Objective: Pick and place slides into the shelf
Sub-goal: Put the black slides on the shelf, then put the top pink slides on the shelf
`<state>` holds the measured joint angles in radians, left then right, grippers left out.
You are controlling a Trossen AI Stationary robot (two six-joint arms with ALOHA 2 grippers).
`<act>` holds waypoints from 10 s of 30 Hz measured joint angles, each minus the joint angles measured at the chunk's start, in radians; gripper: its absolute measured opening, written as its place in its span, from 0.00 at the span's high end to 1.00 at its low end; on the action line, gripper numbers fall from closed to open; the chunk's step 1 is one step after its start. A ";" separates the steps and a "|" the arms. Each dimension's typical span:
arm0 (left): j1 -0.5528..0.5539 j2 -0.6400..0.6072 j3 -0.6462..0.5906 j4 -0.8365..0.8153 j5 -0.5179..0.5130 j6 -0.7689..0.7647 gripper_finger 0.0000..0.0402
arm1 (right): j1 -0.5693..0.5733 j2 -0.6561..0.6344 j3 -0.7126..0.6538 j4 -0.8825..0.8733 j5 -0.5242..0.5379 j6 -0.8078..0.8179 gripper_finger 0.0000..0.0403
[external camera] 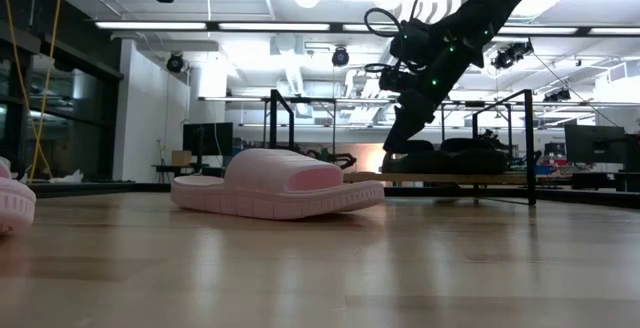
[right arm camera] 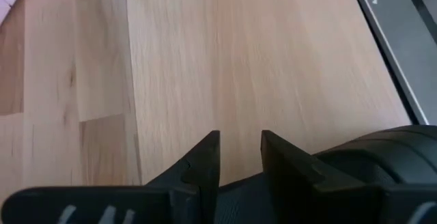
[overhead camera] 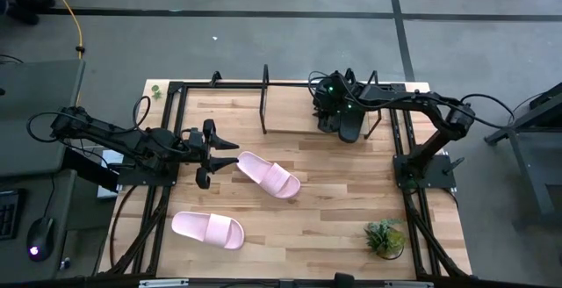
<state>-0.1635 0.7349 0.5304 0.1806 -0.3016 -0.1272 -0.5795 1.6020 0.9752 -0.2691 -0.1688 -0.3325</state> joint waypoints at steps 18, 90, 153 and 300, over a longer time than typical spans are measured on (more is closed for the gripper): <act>0.000 0.000 0.000 0.000 0.000 -0.001 0.58 | 0.007 0.001 0.002 -0.131 0.107 0.018 0.76; 0.000 0.001 0.000 -0.001 0.001 -0.005 0.58 | 0.011 0.115 0.235 -0.473 0.314 0.045 0.76; 0.000 -0.077 0.000 -0.271 -0.190 -0.008 0.58 | 0.613 0.115 0.235 -0.114 0.142 0.283 0.76; 0.000 -0.107 0.000 -0.287 -0.242 -0.109 0.58 | 0.871 0.430 0.234 0.186 0.804 0.069 0.64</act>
<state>-0.1638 0.6280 0.5301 -0.1062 -0.5434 -0.2367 0.2920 2.0319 1.2095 -0.0833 0.6349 -0.2630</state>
